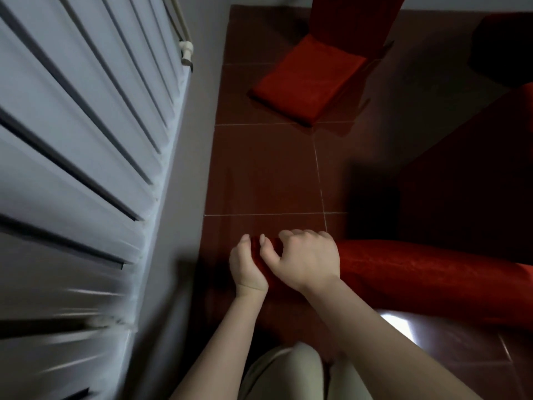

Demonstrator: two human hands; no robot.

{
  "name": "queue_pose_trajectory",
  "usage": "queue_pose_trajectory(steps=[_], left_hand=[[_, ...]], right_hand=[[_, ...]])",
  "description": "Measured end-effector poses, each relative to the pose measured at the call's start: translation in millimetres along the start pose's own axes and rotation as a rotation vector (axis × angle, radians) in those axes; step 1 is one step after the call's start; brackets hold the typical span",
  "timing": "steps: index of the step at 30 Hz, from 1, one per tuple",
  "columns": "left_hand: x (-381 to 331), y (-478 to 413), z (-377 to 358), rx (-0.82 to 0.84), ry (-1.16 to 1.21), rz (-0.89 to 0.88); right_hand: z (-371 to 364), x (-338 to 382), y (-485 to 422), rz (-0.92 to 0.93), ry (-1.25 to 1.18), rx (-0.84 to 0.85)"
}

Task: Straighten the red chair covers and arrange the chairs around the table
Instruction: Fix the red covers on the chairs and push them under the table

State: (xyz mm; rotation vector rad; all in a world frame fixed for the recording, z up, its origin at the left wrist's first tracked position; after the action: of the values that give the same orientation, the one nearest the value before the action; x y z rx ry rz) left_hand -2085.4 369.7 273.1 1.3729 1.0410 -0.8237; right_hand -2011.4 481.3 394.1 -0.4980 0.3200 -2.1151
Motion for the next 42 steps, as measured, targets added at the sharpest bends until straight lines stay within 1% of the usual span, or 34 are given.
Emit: queue_pose_trajectory(steps=[2,5,9,11,13,16,21,26,30,33,36,38,42], left_hand=[[-24.9,14.2,-9.3,0.029,-0.055,-0.061],[-65.5,41.7,-16.9,-0.004,-0.112,-0.164],[-108.3,78.6,-32.8,0.060,-0.165,-0.169],[-130.8,96.4,-42.3,0.078,-0.213,-0.208],[-154.1,117.7,-57.8,0.115,-0.255,-0.250],[-191.9,148.8,-81.8,0.123,-0.329,-0.331],[-236.1,206.4,-124.4,0.224,-0.447,-0.454],[-272.2,272.6,-162.2,0.299,-0.516,-0.548],[-310.8,335.4,-200.8,0.383,-0.510,-0.645],[-337.8,371.1,-220.9,0.433,-0.500,-0.721],[-358.2,400.2,-234.1,0.493,-0.534,-0.785],[-374.7,418.7,-240.0,0.518,-0.548,-0.864],[-407.4,454.7,-255.8,0.616,-0.559,-0.987]], right_hand=[[24.6,-3.3,-9.6,-0.009,-0.026,-0.020],[60.3,-11.2,-18.8,-0.036,-0.058,-0.024],[109.5,-22.0,-28.6,-0.057,-0.082,-0.034],[131.9,-30.9,-34.2,-0.083,-0.092,-0.037],[155.9,-40.6,-40.6,-0.108,-0.102,-0.062],[196.3,-59.5,-53.8,-0.150,-0.130,-0.102],[266.0,-94.7,-64.0,-0.218,-0.148,-0.211],[331.9,-134.9,-63.9,-0.321,-0.181,-0.277],[394.3,-173.9,-59.8,-0.427,-0.212,-0.358],[426.3,-194.4,-55.3,-0.530,-0.255,-0.392],[457.6,-207.0,-47.3,-0.619,-0.288,-0.460],[477.4,-210.3,-42.1,-0.665,-0.311,-0.510],[515.6,-214.0,-30.7,-0.769,-0.334,-0.654]])
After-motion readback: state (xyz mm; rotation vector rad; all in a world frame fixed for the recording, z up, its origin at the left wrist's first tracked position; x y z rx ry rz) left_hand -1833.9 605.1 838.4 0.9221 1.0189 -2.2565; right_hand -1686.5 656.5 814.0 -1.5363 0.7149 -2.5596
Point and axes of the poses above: each hand's wrist, its own y-axis away from the middle knuckle, its own z-axis out of the back of the hand, x = y × z, the point moved 10 cm from there along -y, towards the middle knuckle, and after that the axes turned 15 degrees about -x, right-handed, at the moved point
